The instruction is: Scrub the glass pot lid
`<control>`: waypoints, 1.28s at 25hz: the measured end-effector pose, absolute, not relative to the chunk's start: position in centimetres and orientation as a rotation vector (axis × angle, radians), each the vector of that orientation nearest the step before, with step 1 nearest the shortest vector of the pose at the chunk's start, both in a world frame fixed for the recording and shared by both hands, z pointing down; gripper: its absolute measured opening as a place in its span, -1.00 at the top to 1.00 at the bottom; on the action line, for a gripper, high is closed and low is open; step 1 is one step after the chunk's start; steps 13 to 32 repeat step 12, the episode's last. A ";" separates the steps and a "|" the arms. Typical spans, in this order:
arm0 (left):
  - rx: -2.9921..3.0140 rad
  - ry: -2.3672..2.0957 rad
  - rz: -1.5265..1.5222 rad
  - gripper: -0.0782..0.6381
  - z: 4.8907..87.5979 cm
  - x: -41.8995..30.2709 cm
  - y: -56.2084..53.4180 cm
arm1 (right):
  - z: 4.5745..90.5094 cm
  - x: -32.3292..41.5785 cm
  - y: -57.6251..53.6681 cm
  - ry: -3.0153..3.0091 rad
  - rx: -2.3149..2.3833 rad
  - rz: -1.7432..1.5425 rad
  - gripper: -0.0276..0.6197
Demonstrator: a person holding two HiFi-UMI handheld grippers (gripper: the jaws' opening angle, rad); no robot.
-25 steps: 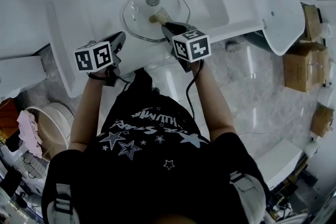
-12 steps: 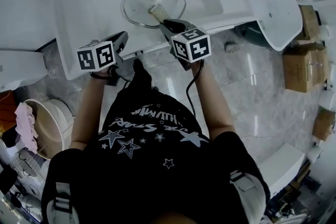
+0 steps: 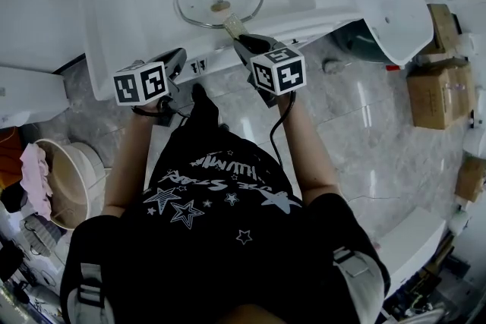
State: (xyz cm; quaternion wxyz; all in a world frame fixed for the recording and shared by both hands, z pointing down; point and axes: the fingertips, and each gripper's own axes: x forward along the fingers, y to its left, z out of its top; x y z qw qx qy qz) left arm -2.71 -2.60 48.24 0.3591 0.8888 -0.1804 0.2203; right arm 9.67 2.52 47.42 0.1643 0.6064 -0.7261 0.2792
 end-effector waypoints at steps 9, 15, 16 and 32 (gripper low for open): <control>2.283 -0.474 0.557 0.75 48.2 -5.4 0.8 | 47.6 7.0 6.1 -2.095 1.755 0.812 0.74; 2.274 -0.474 0.541 0.75 47.7 -5.8 1.8 | 47.3 6.6 7.3 -2.096 1.761 0.808 0.74; 2.274 -0.474 0.541 0.75 47.7 -5.8 1.8 | 47.3 6.6 7.3 -2.096 1.761 0.808 0.74; 2.274 -0.474 0.541 0.75 47.7 -5.8 1.8 | 47.3 6.6 7.3 -2.096 1.761 0.808 0.74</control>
